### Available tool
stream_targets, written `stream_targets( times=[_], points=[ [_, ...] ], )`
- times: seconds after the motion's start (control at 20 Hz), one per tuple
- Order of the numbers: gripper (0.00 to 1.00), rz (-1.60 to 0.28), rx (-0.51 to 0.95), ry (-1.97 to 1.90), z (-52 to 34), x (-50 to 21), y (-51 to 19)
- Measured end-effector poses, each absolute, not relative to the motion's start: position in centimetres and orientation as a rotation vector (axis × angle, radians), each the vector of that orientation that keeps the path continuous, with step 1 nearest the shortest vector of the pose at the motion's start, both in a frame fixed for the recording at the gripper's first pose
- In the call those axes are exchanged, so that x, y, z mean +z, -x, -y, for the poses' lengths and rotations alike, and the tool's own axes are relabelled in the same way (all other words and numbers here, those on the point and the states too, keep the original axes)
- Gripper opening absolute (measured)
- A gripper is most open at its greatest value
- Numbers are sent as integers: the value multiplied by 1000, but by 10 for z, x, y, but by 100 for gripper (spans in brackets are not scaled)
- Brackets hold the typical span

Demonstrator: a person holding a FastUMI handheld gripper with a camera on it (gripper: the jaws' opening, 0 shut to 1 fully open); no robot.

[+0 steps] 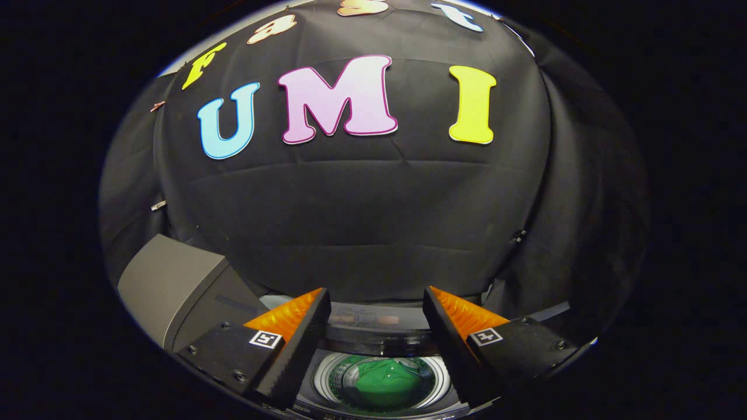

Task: Put the clothes into the washing machine and then close the washing machine lid.

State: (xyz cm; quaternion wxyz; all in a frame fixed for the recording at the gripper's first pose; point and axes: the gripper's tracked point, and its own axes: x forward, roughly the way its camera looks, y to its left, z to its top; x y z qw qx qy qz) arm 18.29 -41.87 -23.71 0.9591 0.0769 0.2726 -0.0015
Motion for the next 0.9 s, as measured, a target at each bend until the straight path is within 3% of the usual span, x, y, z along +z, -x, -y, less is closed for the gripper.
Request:
stream_targets(
  times=[0.65,0.9],
  points=[
    [99,-594,-24,-152,393,-270,-88],
    [99,-477,4,-135,355,-210,-84]
  ],
)
